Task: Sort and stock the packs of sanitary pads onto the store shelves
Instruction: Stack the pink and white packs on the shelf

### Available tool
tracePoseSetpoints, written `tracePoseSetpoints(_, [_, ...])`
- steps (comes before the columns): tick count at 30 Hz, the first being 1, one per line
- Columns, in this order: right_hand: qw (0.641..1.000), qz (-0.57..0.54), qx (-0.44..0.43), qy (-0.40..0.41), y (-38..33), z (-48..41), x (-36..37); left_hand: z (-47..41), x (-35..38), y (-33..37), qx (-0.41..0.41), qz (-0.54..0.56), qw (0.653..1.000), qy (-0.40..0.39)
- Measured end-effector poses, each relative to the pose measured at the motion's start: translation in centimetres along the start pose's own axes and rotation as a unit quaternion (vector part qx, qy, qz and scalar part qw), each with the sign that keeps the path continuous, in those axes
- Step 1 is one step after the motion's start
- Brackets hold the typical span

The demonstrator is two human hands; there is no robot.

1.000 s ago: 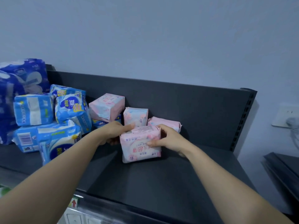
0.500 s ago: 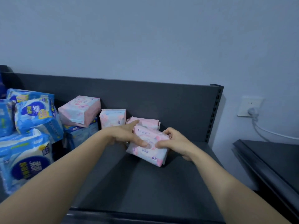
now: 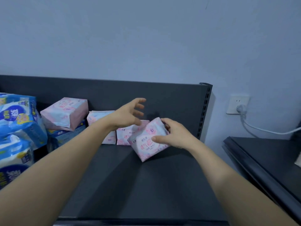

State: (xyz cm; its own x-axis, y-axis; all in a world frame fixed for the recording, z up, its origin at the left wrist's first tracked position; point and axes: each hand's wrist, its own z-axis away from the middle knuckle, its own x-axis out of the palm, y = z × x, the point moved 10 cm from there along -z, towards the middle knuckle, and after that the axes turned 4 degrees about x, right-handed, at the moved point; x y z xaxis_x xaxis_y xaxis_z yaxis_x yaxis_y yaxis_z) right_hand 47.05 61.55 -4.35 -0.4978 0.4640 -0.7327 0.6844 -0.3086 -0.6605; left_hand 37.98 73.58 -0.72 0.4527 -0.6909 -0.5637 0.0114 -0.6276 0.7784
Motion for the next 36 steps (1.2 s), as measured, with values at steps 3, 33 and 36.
tracePoseSetpoints(3, [0.995, -0.078, 0.052, -0.023, 2.7, 0.4, 0.2, -0.3, -0.7, -3.6, -0.056, -0.296, 0.954, 0.0])
tracePoseSetpoints(33, [0.915, -0.25, 0.147, 0.281, 10.3, 20.0, -8.8, 5.7, 7.8, 0.7, -0.075, 0.165, 0.971, 0.158])
tracePoseSetpoints(36, [0.898, -0.242, 0.159, 0.332, 9.8, 25.6, -9.2, 7.8, 10.0, 3.2, -0.053, 0.201, 0.968, 0.141])
